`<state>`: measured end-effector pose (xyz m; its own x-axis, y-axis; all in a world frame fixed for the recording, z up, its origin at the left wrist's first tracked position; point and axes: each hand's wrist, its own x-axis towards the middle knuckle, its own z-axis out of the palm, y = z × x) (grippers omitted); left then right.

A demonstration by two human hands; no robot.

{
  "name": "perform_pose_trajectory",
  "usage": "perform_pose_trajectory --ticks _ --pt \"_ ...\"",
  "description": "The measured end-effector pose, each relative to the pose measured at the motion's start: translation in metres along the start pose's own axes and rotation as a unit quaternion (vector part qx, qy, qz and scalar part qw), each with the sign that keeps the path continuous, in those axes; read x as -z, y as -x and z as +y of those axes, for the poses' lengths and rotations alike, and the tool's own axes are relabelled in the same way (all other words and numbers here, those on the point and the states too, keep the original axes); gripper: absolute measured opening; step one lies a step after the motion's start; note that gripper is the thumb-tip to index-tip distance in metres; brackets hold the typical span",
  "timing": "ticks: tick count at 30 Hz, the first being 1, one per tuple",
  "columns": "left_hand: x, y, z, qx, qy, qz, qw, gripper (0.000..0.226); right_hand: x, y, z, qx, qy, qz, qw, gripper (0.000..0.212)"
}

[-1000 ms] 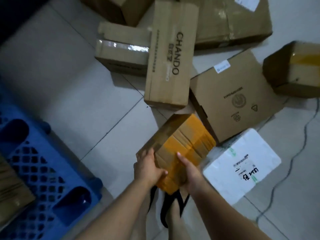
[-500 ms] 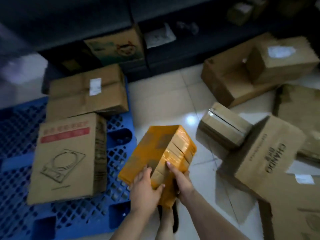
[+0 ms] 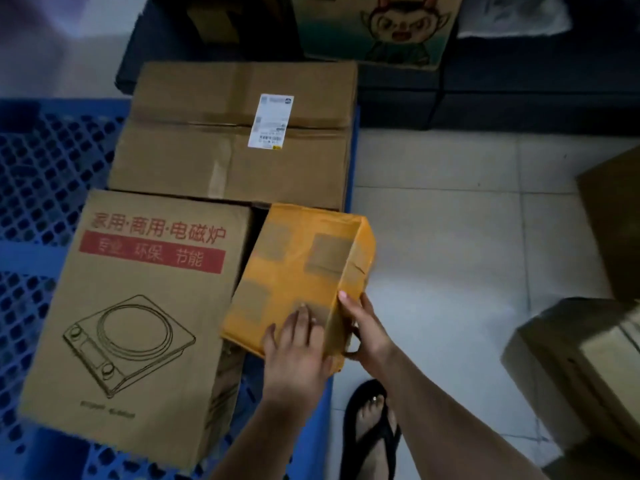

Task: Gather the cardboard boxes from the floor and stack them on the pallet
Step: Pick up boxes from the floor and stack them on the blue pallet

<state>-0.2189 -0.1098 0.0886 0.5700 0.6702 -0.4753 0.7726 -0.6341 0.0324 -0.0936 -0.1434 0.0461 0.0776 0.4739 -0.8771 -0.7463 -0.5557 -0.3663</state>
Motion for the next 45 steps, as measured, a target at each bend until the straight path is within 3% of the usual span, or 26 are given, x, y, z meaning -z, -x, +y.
perform_pose_trajectory --ticks 3,8,11,13,16,18,23,27,30,33,37,39,42,45 --pt "-0.02 -0.01 0.008 -0.022 -0.02 -0.015 0.999 0.049 -0.01 -0.02 -0.012 -0.026 0.028 -0.035 0.999 0.046" --pt "-0.021 -0.033 0.025 0.017 -0.047 -0.054 0.997 0.061 -0.019 -0.044 -0.043 -0.021 0.155 -0.009 0.988 0.055" --pt "-0.016 -0.042 0.03 0.054 -0.057 -0.084 0.993 0.072 -0.011 -0.039 -0.048 -0.018 0.274 -0.016 0.961 0.057" --pt "-0.012 -0.042 0.037 0.084 -0.067 -0.104 0.989 0.075 -0.003 -0.02 -0.051 -0.016 0.286 -0.026 0.958 0.056" --pt "0.016 -0.033 0.073 0.119 -0.047 -0.12 0.985 0.066 0.038 0.021 -0.044 -0.049 0.31 -0.017 0.949 0.057" --pt "0.034 -0.028 0.109 0.076 -0.054 -0.117 0.989 0.06 0.087 0.054 -0.036 -0.067 0.33 0.024 0.941 0.06" --pt "0.076 -0.029 0.237 -0.07 0.023 -0.154 0.985 0.05 0.233 0.152 -0.044 -0.128 0.222 0.138 0.957 0.054" --pt "0.062 -0.044 0.338 -0.097 0.131 -0.173 0.971 0.052 0.341 0.197 -0.043 -0.091 0.089 0.284 0.95 0.045" --pt "0.027 -0.063 0.399 -0.097 0.187 -0.185 0.96 0.056 0.411 0.196 -0.025 -0.087 -0.048 0.361 0.927 0.05" --pt "-0.021 -0.092 0.448 -0.095 0.211 -0.209 0.95 0.068 0.471 0.17 0.002 -0.089 -0.077 0.45 0.885 0.059" --pt "-0.087 -0.134 0.487 -0.102 0.261 -0.28 0.918 0.069 0.519 0.123 0.032 -0.055 -0.22 0.449 0.864 0.05" --pt "-0.106 -0.141 0.493 -0.106 0.282 -0.28 0.912 0.057 0.528 0.106 0.039 -0.04 -0.287 0.433 0.854 0.064" --pt "-0.102 -0.134 0.486 -0.089 0.315 -0.244 0.913 0.043 0.53 0.095 0.054 -0.088 -0.354 0.438 0.821 0.105" --pt "-0.065 -0.106 0.459 -0.057 0.355 -0.21 0.909 0.035 0.518 0.116 0.062 -0.097 -0.34 0.424 0.834 0.13"
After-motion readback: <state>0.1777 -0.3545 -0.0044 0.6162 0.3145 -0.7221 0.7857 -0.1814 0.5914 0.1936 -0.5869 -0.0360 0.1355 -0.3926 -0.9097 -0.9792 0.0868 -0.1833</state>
